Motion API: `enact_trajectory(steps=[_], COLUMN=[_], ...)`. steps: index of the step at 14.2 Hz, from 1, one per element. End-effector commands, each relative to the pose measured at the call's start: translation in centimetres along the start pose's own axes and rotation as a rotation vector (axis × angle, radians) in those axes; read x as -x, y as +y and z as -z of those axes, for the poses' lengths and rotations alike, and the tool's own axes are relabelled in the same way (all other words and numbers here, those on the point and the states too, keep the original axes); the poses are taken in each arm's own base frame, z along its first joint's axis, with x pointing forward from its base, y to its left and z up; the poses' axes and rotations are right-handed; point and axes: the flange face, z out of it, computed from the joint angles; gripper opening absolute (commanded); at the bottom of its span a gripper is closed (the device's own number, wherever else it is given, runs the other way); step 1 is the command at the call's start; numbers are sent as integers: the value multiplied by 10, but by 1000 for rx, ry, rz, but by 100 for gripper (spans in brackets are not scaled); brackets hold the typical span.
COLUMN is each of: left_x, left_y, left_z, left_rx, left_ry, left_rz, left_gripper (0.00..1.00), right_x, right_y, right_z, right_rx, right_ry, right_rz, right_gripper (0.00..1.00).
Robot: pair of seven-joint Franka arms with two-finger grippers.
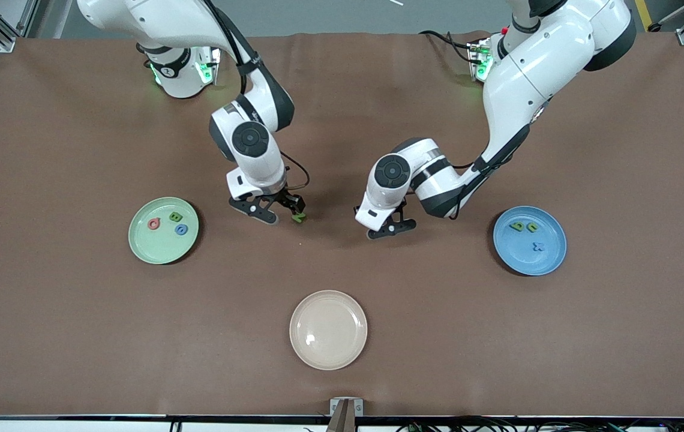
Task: Sort upper and lower case letters into plates
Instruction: 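Lift the E with the left gripper while the right gripper grasps the green N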
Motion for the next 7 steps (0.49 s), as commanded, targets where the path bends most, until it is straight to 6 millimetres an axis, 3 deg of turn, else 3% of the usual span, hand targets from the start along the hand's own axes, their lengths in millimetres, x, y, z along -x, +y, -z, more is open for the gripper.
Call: enact_trajectory(steps=[1,7], left_x=[4,2], left_y=[-1,-2], left_z=[-6,-5], left_rx=[0,-1], left_ry=[-5,-1], left_rz=[2,0], left_gripper=[34,13], right_x=[4,9], right_y=[-23,-36], right_z=[-13,-32], right_rx=[9,9], right_ry=[15,24], right_rz=[-40,-54], right_gripper=[100,97])
